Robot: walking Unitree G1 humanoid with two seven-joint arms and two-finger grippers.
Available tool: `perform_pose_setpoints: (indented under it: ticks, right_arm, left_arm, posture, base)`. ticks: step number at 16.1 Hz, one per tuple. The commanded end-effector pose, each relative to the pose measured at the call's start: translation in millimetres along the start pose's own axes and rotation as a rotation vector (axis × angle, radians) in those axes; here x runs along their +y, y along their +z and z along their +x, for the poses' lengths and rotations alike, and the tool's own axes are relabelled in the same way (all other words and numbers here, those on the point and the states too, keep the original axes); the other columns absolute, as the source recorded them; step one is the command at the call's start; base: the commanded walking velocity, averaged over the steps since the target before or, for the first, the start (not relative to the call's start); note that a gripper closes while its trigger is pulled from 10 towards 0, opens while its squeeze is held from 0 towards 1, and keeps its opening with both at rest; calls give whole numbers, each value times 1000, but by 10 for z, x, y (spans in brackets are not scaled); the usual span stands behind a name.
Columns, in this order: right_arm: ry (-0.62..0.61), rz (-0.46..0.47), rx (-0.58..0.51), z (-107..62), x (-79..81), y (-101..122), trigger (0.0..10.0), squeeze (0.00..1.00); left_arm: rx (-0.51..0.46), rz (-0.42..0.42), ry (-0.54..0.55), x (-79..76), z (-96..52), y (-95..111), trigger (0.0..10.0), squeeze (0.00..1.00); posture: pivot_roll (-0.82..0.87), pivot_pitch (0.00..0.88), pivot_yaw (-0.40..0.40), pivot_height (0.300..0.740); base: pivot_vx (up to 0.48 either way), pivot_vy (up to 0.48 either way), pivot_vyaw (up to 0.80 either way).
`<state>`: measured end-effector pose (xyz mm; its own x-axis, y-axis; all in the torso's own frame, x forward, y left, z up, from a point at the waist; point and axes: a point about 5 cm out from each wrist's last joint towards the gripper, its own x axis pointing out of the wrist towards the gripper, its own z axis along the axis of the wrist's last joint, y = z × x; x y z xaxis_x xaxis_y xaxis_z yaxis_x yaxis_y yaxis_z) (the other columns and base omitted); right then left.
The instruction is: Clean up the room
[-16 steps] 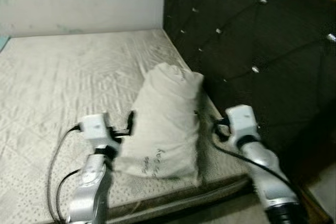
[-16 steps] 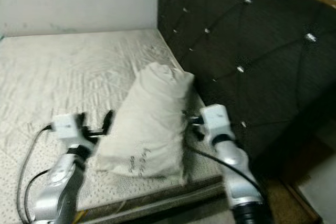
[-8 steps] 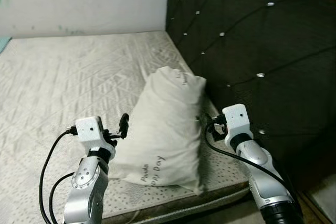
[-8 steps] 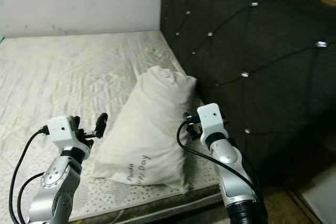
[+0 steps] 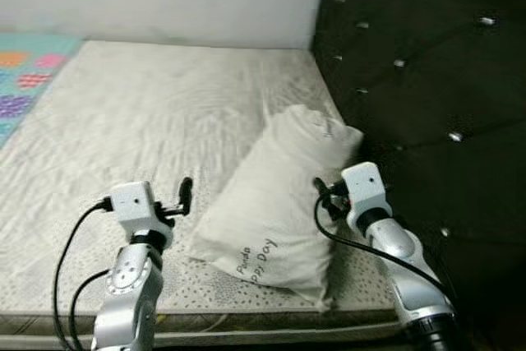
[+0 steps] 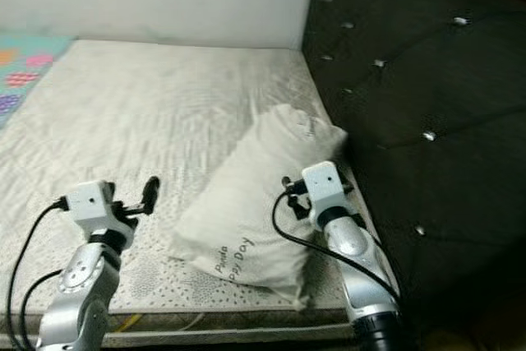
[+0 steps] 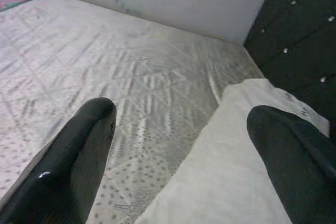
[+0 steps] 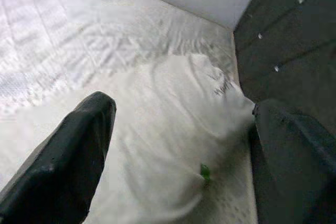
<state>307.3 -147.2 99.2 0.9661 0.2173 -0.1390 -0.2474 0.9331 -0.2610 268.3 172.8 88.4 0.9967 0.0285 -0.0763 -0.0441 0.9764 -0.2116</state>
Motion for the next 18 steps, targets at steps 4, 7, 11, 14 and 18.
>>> perform_pose_setpoints:
  ticks: [4, 7, 11, 14, 18]
  right_arm:
    - [-12, 4, 5, -12, -31, -24, 10000, 0]
    - [-11, 4, 9, -21, -33, -42, 10000, 0]
    - [-10, 2, 10, -19, -37, -44, 10000, 0]
    - [-8, -1, 12, -23, -36, -48, 10000, 0]
    - [-9, -4, 15, -30, -42, -61, 10000, 0]
  left_arm:
    - [10, -16, -20, -55, 27, -16, 10000, 0]
    - [12, -14, -19, -55, 31, -17, 10000, 0]
    - [15, -1, -13, -53, 32, -20, 10000, 0]
    - [14, -5, -20, -61, 36, -19, 10000, 0]
    - [13, -7, -24, -74, 37, -16, 10000, 0]
  posture:
    - [-179, 0, -58, 740]
    - [-180, 0, -58, 740]
    - [-180, 0, -58, 740]
    - [-184, 0, -57, 740]
    - [-184, 0, -59, 740]
  base:
    - [0, 0, 0]
    - [0, 0, 0]
    - [0, 0, 0]
    - [0, -87, 0]
    - [0, -310, 0]
